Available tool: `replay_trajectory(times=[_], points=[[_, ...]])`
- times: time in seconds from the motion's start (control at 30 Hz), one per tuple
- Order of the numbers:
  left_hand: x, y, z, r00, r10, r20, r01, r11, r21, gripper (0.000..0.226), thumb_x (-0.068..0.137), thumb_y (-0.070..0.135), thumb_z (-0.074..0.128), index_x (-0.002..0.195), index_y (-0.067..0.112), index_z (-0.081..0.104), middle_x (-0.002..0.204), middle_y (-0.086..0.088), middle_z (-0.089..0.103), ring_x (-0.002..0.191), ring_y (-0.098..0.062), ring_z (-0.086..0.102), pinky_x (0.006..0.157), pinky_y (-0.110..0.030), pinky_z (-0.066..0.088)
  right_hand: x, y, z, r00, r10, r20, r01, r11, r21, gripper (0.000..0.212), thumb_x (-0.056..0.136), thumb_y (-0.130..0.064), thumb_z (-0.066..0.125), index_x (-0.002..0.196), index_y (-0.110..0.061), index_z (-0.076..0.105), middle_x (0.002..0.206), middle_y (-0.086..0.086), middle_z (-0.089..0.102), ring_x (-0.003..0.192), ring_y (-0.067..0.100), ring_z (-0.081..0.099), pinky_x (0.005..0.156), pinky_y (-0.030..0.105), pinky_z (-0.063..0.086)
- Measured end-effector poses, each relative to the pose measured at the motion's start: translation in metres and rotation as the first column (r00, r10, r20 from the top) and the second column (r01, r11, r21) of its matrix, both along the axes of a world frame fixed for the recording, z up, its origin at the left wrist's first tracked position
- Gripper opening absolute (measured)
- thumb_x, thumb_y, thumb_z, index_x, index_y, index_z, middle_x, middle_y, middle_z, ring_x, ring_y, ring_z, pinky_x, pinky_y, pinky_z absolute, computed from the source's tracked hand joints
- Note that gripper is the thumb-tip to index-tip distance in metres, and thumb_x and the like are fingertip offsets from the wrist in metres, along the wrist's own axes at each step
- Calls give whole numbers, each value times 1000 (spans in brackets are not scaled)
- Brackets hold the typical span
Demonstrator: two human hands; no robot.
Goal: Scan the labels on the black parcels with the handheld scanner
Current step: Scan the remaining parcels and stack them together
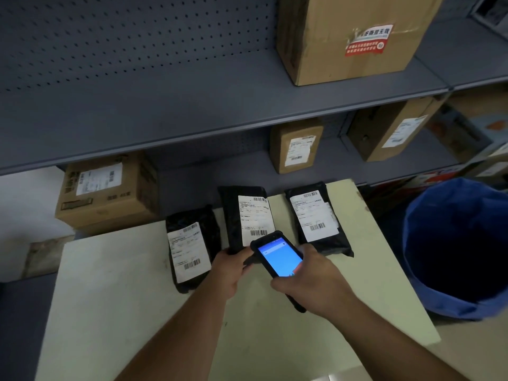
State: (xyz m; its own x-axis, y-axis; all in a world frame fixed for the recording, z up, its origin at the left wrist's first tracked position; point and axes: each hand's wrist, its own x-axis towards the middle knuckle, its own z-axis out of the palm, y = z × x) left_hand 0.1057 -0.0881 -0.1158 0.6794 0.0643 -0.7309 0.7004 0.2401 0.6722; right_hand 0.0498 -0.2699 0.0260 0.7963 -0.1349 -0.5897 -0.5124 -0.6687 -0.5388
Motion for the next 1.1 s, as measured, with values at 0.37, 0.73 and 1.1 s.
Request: replay_trajectory(times=[0.37,0.73,1.1], points=[[5,-65,-21,997,33,-72,-29,999,45,37,94,6,70,130,-3,62,114,-15,74,87,-17,72,62,-19,60,-3,-47,-13,998,-56,-37,56,998,8,45,69,-37,80,100,-23,51,90,1,68,70,21,73,58,33,54],[15,-86,-47,995,49,-85,-41,995,93,58,87,6,80,140,13,56,125,-8,73,104,-25,75,91,-37,62,-6,-76,-20,993,-105,-59,106,994,19,45,71,-33,80,105,-22,52,84,-1,68,56,16,63,55,30,52],[15,-73,-40,985,-124,-118,147,966,214,44,84,32,80,126,28,67,116,6,75,104,-19,74,86,-39,64,-4,-66,-26,995,-83,-54,84,996,15,45,70,-34,81,101,-22,51,91,4,69,57,18,63,56,32,53]])
